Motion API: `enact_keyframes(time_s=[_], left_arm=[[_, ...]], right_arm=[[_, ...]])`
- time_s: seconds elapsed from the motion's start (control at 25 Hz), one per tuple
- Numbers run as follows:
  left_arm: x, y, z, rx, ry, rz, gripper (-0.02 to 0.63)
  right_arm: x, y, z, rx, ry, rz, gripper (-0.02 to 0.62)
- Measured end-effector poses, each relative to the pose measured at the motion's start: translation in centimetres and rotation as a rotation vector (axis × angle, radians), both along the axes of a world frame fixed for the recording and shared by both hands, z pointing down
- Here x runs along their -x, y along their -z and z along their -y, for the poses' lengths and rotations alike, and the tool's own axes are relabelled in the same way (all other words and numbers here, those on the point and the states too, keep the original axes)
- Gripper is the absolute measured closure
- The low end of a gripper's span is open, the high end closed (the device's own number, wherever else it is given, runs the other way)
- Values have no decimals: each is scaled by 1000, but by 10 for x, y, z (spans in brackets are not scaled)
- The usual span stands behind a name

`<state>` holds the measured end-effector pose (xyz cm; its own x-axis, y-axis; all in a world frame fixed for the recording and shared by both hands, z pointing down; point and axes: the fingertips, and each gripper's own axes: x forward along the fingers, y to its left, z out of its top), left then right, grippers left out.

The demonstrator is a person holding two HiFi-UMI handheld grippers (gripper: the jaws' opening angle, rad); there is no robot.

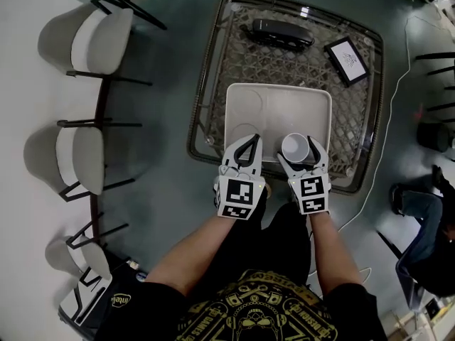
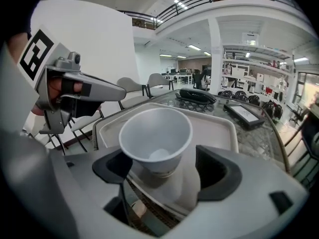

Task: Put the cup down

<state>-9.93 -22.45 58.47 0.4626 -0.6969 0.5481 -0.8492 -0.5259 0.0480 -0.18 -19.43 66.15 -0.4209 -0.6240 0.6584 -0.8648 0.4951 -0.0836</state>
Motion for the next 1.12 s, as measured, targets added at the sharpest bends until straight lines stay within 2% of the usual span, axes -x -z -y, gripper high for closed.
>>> enact_keyframes(time_s=[0.24, 0.6, 0.68, 0.84, 0.96, 1.12], left_arm=[[1, 6, -13, 10, -8, -13, 609], [-10, 30, -43, -4, -24, -54, 609], [-15, 43, -52, -22, -29, -57, 609], [-31, 66, -75, -59, -40, -62, 609], [-40, 81, -94, -78, -32, -68, 609], [-53, 103, -115, -101, -26, -86, 610]], right_arm=[[-13, 13, -23, 17, -29, 5, 216], [-26, 67, -46, -65, -65, 57, 220], [-28, 83, -54, -99, -65, 67, 306], [-33, 110, -73, -145, -61, 85, 388], [-37, 132, -87, -176, -51, 92, 502], [-40, 166, -105, -211, -30, 107, 589]])
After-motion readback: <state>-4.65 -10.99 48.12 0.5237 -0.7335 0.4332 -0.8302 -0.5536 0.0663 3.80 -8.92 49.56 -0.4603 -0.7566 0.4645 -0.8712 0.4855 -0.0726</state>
